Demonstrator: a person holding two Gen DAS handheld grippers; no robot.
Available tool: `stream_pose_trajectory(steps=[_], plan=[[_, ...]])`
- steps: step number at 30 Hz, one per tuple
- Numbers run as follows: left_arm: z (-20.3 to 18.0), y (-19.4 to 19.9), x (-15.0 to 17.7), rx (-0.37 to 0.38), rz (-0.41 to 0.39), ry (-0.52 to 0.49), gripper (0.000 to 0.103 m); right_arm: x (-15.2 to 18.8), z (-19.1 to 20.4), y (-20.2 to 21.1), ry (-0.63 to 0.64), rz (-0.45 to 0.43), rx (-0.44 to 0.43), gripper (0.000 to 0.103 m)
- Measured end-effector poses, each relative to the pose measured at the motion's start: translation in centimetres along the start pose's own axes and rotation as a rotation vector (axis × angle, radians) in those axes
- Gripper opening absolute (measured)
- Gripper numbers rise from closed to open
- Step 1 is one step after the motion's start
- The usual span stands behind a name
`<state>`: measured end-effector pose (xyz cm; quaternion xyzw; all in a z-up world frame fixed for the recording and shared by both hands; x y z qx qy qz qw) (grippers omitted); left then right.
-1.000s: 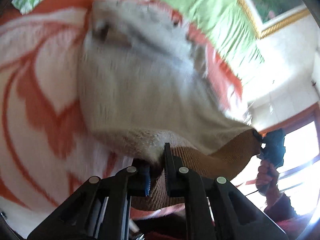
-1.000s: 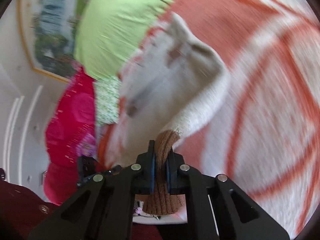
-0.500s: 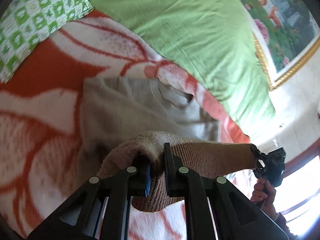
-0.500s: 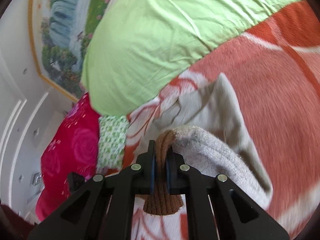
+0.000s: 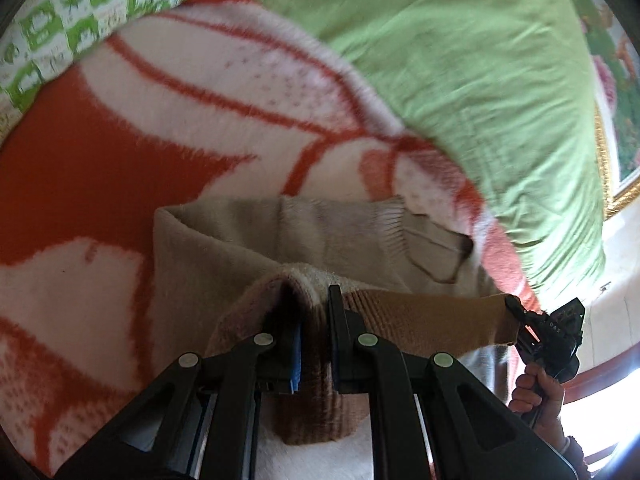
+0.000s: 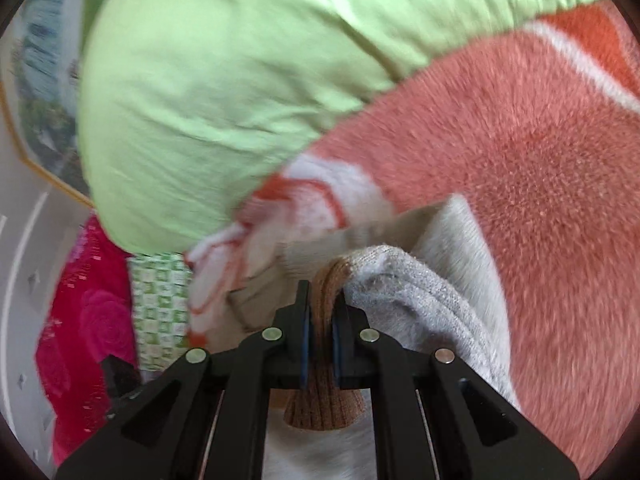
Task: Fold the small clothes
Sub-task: 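Lift the hem with both tools and fold it up toward the collar, then open both tools to release the hem onto the folded sweater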
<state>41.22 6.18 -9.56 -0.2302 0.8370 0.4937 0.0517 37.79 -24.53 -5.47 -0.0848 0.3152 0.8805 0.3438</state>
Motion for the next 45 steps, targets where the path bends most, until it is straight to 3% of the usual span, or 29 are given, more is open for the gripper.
stream_pose_trajectory(steps=[6,8,10,11,12,13,15,16,18,20,23,25,27,29,31,33,36,38,42,45], plan=[[0.3,-0.3,-0.5,0.027,0.017,0.021,0.013,-0.6,-1.8,-0.6,-0.064,-0.004,0.017,0.016],[-0.3,0.7,-0.8,0.050,-0.003,0.009,0.014,-0.9,-1.4,0.1,-0.061,-0.019,0.018,0.028],[-1.1,2.1,-0.7,0.061,-0.008,-0.011,0.015,-1.4,-0.9,1.3,-0.063,-0.056,0.001,0.048],[-1.5,2.6,-0.6,0.054,-0.016,-0.029,0.018,-1.7,-0.7,2.4,-0.062,-0.087,0.002,0.050],[-1.7,2.9,-0.5,0.042,-0.021,-0.041,0.025,-1.8,-0.5,3.0,-0.060,-0.104,0.006,0.051],[-1.8,3.2,-0.3,0.015,-0.023,-0.058,0.047,-2.0,-0.4,4.0,-0.056,-0.123,0.006,0.052],[-1.2,4.0,0.1,-0.055,-0.044,-0.074,0.069,-1.8,-0.3,5.4,-0.059,-0.139,-0.001,0.052],[-0.7,4.6,0.3,-0.068,-0.055,-0.068,0.067,-1.5,-0.2,6.1,-0.058,-0.143,-0.006,0.052],[-0.5,5.9,1.0,-0.018,-0.061,-0.058,0.066,-0.6,0.8,6.9,-0.028,-0.139,-0.034,0.052],[-2.1,7.0,2.6,0.086,-0.043,-0.097,0.065,1.6,3.1,7.1,0.061,-0.091,-0.090,0.052],[-6.7,5.4,8.0,0.157,0.077,-0.260,0.065,6.8,6.0,5.0,0.228,0.060,-0.119,0.052],[-8.6,3.2,10.8,0.147,0.142,-0.341,0.065,10.8,6.4,1.7,0.353,0.214,-0.031,0.052],[-9.4,0.6,12.1,0.078,0.170,-0.399,0.060,12.5,5.9,-0.9,0.420,0.290,0.049,0.052],[-9.6,-1.3,11.4,0.046,0.169,-0.396,0.058,11.9,5.3,-2.8,0.446,0.290,0.104,0.052],[-9.2,-2.6,9.3,0.009,0.140,-0.384,0.058,9.4,4.6,-3.7,0.448,0.236,0.163,0.052],[-8.4,-3.5,6.9,-0.035,0.110,-0.375,0.058,5.9,3.9,-4.0,0.415,0.151,0.190,0.052],[-6.8,-3.9,2.1,-0.160,0.016,-0.357,0.058,0.4,3.2,-3.5,0.360,-0.012,0.223,0.052],[-4.9,-3.2,-1.5,-0.212,-0.042,-0.279,0.058,-1.5,3.0,-3.1,0.314,-0.069,0.212,0.052],[-4.2,-1.0,-4.3,-0.152,-0.103,-0.162,0.059,-2.9,2.9,-2.1,0.226,-0.112,0.159,0.053],[-3.9,0.6,-3.1,-0.147,-0.121,-0.147,0.061,-1.1,3.5,-0.4,0.235,-0.109,0.118,0.053]])
Point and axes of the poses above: each gripper's, at about its wrist camera, not at the fingertips, and y roughly against the way its jaws point, z to its left, x to its underside, the point moved 10 cm from there along -y, roughly the way its jaws point, and after that the axes turned 5 degrees about z, right-handed, at the moved point
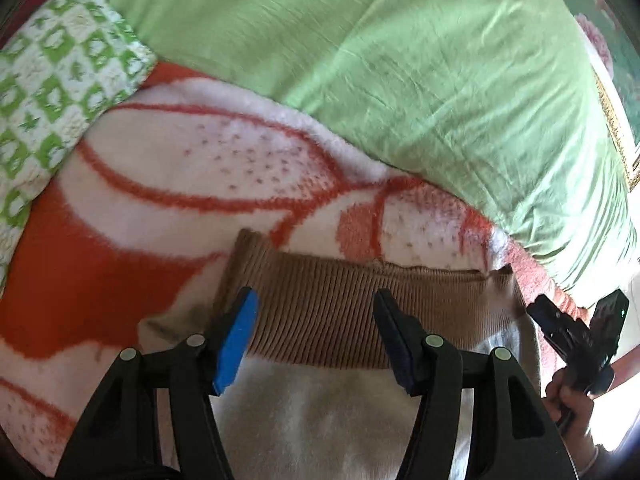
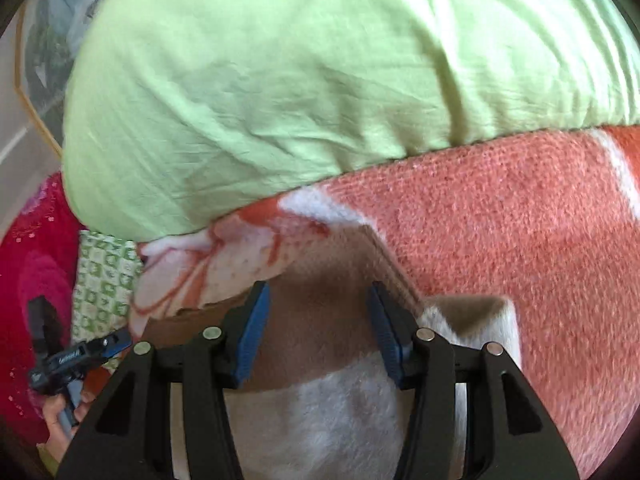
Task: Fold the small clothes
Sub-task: 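Open both tools to release the hem onto the folded sweater, then grasp one side edge of the folded sweater with the left tool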
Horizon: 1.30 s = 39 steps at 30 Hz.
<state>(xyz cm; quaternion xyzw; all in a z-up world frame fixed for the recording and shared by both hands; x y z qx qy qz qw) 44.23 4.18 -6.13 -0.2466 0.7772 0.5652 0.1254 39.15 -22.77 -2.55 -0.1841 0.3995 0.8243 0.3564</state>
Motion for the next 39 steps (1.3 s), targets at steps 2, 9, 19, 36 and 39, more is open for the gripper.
stream_pose_trajectory(steps=[2,9,19,36,39], plan=[[-0.1,1.1,1.9,0.017,0.009,-0.009,0.061,1.5,0.5,0.9,0.007,0.025,-0.030,0.053],[0.9,2.2,12.3,-0.011,0.133,-0.047,0.061,11.1,1.4,3.1,0.085,0.196,-0.033,0.053],[5.3,3.3,17.2,-0.086,0.190,0.016,0.050,14.4,-5.7,7.1,-0.023,0.147,0.194,0.040],[8.4,5.9,22.7,-0.095,0.243,0.363,0.069,15.8,3.3,8.0,0.006,0.159,0.051,0.048],[8.4,5.3,21.7,-0.057,0.216,0.439,0.071,16.6,4.1,7.8,0.010,0.176,0.035,0.048]])
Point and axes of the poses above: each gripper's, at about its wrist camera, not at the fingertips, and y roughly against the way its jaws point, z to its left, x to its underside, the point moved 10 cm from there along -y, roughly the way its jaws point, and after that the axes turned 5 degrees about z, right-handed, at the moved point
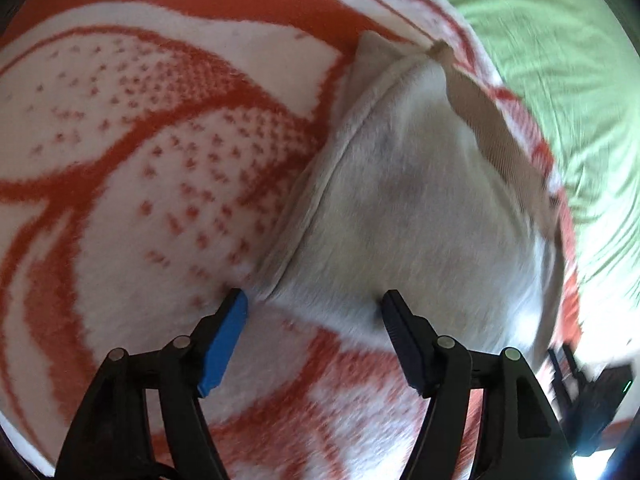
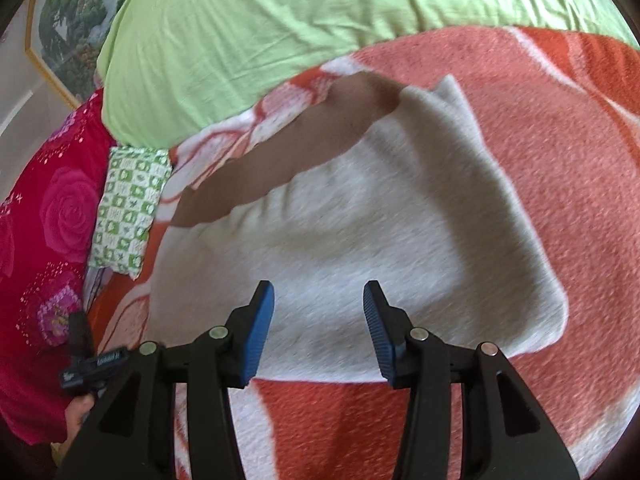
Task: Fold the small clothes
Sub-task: 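Grasp one side edge of the folded sweater with the left tool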
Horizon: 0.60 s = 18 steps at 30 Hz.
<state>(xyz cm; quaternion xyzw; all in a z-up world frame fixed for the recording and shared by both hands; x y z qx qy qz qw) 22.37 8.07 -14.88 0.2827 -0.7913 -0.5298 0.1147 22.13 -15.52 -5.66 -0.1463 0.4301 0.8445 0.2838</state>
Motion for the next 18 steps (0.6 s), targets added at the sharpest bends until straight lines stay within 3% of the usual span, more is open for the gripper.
stream_pose_trajectory(steps=[5,6,7,8,9,12,15,18], plan=[[0.3,-0.8,-2.0,0.073,-0.034,0.168,0.076,1.0,0.4,-0.8,-0.001,0.029,-0.012,0.048],[0.2,-0.9,-2.4,0.070,-0.036,0.181,0.076,1.0,0.3,-0.9,-0.004,0.031,-0.012,0.048],[-0.1,-0.9,-2.6,0.065,-0.039,0.173,0.069,1.1,0.2,-0.9,-0.006,0.032,-0.012,0.048],[-0.7,-0.8,-2.9,0.066,-0.049,0.142,0.055,1.1,0.0,-1.0,-0.010,0.035,-0.013,0.048],[-1.7,-1.0,-3.3,0.091,-0.043,0.105,0.016,1.1,-0.2,-1.1,-0.014,0.037,-0.013,0.048],[-3.3,-0.6,-3.7,0.082,-0.044,0.033,0.014,0.9,-0.6,-1.3,-0.026,0.039,-0.016,0.048],[-6.1,1.5,-3.7,0.068,-0.109,-0.059,0.013,0.4,-0.8,-1.0,-0.033,0.030,-0.025,0.048],[-11.4,4.4,-2.8,0.113,-0.179,-0.219,0.012,-0.6,-1.0,-0.4,-0.038,0.010,-0.041,0.048]])
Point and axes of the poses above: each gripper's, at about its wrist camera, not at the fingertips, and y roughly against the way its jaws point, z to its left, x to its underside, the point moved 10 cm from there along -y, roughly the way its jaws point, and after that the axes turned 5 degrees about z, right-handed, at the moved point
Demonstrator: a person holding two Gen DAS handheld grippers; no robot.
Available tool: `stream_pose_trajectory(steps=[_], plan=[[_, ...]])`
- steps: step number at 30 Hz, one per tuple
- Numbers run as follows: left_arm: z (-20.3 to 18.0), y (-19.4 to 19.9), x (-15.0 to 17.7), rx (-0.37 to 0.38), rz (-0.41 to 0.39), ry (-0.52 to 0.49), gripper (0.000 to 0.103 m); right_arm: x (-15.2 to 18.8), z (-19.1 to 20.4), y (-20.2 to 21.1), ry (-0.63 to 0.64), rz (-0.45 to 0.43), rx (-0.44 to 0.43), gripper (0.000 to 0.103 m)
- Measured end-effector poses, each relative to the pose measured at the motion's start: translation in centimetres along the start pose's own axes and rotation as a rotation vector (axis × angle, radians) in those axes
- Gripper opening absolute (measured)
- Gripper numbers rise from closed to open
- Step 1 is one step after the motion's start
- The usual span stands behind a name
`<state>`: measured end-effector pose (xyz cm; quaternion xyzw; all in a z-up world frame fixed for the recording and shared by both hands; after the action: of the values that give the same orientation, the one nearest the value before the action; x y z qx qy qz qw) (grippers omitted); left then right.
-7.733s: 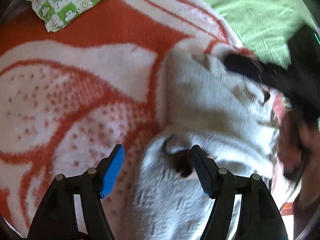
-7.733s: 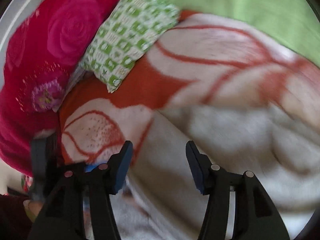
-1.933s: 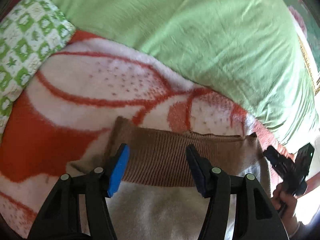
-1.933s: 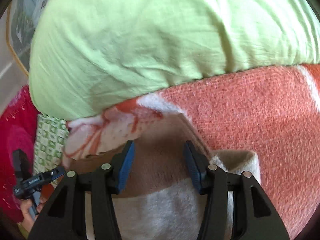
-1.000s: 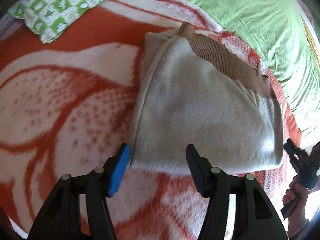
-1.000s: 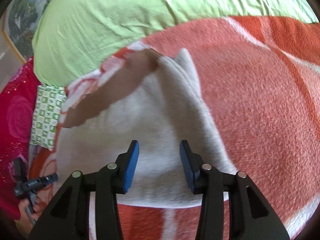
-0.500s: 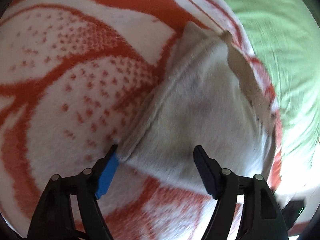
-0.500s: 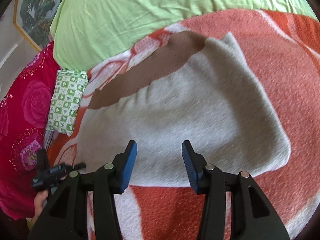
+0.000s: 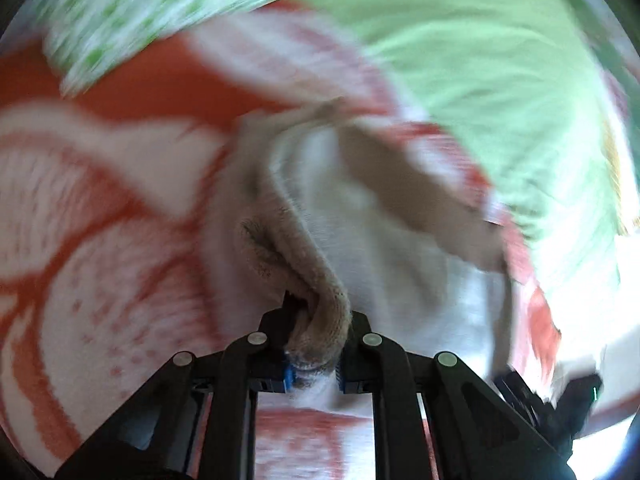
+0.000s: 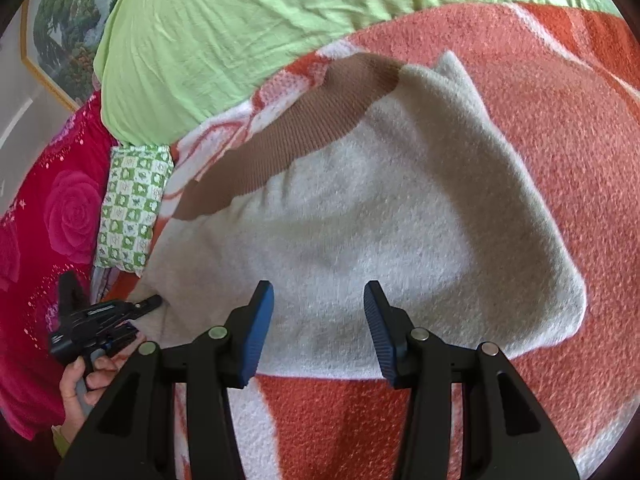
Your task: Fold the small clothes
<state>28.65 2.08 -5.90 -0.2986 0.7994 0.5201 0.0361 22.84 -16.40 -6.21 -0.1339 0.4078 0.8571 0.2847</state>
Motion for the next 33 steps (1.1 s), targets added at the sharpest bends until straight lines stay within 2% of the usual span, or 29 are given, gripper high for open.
stream_pose_trajectory(steps=[2,4,5,8,9,10,12,15,18,20,22,23,24,25,27,30,33], plan=[[-5.4,0.5,0.2,0.056,-0.014,-0.147,0.012,-1.1,-0.2,0.3,0.003,-0.009,-0.014,0.048],[-10.4,-0.1,1.5,0.096,0.005,-0.288,0.012,-2.5,-0.4,0.2,-0.004,-0.010,-0.027,0.048],[-12.8,-1.0,2.7,0.113,0.027,-0.359,0.012,-3.5,-0.3,-0.1,-0.011,-0.001,-0.053,0.048],[-16.4,-4.9,6.1,0.146,0.116,-0.462,0.012,-6.1,1.3,-1.6,-0.039,0.058,-0.200,0.050],[-16.6,-6.0,6.9,0.142,0.142,-0.477,0.012,-6.8,2.2,-2.2,-0.040,0.078,-0.262,0.061],[-16.8,-7.7,8.0,0.128,0.181,-0.496,0.012,-7.2,2.9,-2.9,-0.039,0.099,-0.303,0.082],[-16.3,-9.9,9.3,0.104,0.230,-0.499,0.012,-7.9,3.9,-4.9,-0.029,0.147,-0.356,0.098],[-15.8,-10.2,9.4,0.110,0.241,-0.474,0.012,-7.6,4.4,-7.9,0.007,0.221,-0.350,0.098],[-15.3,-9.8,9.3,0.118,0.243,-0.467,0.012,-7.3,5.0,-10.1,0.042,0.254,-0.356,0.098],[-15.4,-10.0,9.4,0.113,0.247,-0.470,0.012,-7.3,5.7,-11.1,0.059,0.263,-0.373,0.088],[-15.4,-9.9,9.3,0.106,0.247,-0.472,0.012,-7.4,6.3,-12.0,0.072,0.272,-0.373,0.060],[-15.0,-9.4,9.3,0.103,0.246,-0.475,0.012,-7.3,6.6,-12.6,0.080,0.281,-0.358,0.056],[-15.2,-9.3,9.2,0.097,0.241,-0.480,0.012,-7.3,6.8,-13.2,0.086,0.290,-0.345,0.046],[-15.3,-9.1,9.1,0.091,0.237,-0.486,0.012,-7.5,6.9,-13.3,0.091,0.293,-0.337,0.032],[-16.0,-8.3,8.8,0.102,0.221,-0.497,0.012,-8.1,7.2,-12.9,0.101,0.274,-0.326,0.020],[-18.7,-6.4,8.5,0.162,0.193,-0.533,0.013,-10.0,8.5,-9.1,0.153,0.172,-0.366,0.017],[-22.2,-5.8,8.4,0.244,0.191,-0.554,0.013,-11.9,7.8,-5.0,0.196,0.097,-0.364,0.017]])
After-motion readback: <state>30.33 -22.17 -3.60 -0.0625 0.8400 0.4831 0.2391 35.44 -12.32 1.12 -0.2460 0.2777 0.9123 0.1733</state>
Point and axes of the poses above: each gripper's, at about its wrist camera, not at the fingertips, and y roughly against the way its jaws point, z to its left, x to its underside, the point moved 10 cm from there along -y, roughly the way its jaws point, and after that the axes turned 5 degrees about z, right-handed, at the moved point
